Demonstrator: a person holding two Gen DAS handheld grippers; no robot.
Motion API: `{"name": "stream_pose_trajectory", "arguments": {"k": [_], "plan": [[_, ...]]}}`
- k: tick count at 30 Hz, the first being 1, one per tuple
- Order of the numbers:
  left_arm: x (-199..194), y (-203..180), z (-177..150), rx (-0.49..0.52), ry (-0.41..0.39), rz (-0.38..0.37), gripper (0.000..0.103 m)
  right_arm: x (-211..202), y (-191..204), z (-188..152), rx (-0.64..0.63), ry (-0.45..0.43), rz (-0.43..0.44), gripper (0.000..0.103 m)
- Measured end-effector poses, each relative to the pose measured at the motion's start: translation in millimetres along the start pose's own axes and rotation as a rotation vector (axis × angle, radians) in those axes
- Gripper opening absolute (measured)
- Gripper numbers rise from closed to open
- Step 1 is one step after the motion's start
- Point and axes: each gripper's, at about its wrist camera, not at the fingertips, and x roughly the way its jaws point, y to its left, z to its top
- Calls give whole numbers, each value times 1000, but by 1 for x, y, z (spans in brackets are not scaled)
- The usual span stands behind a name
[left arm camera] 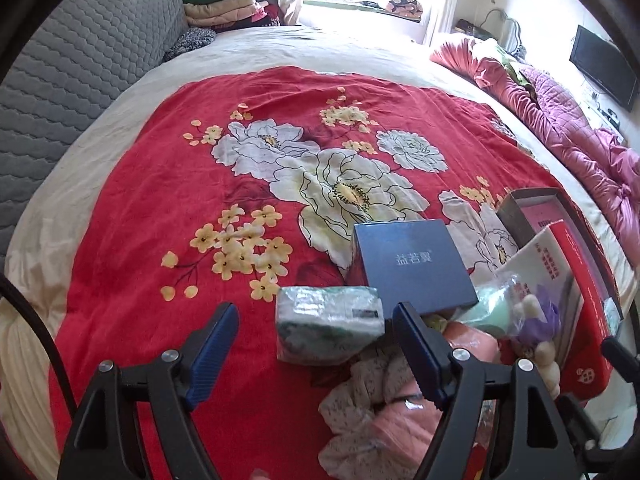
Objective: Organize soft objects
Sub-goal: 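Grasp the green-white tissue pack with the left gripper while the right grasps the plush bunny, then carry the tissue pack and plush bunny with both grippers toward the pink tray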
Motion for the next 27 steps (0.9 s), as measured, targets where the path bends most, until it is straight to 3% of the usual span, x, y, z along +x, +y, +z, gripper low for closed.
{"name": "stream_pose_trajectory", "arguments": {"k": [9,12,14,16,19,27], "plan": [[15,17,-1,-64,-9,-102,79,40,33,-7,-181,75,-151,72],[17,21,-3,-76,-16,-143,78,54,37,-9,-204,116,-170,47],[18,22,-4,-85,-16,-177,73,64,34,-10,-197,149,-167,35],[18,24,-4,-99,-18,-208,68,65,30,-10,-181,145,-170,29],[17,24,-5,-106,-25,-232,60,58,23,-8,-135,116,-144,27],[14,29,-8,-126,-9,-249,55,35,7,-3,-7,69,-38,27]]}}
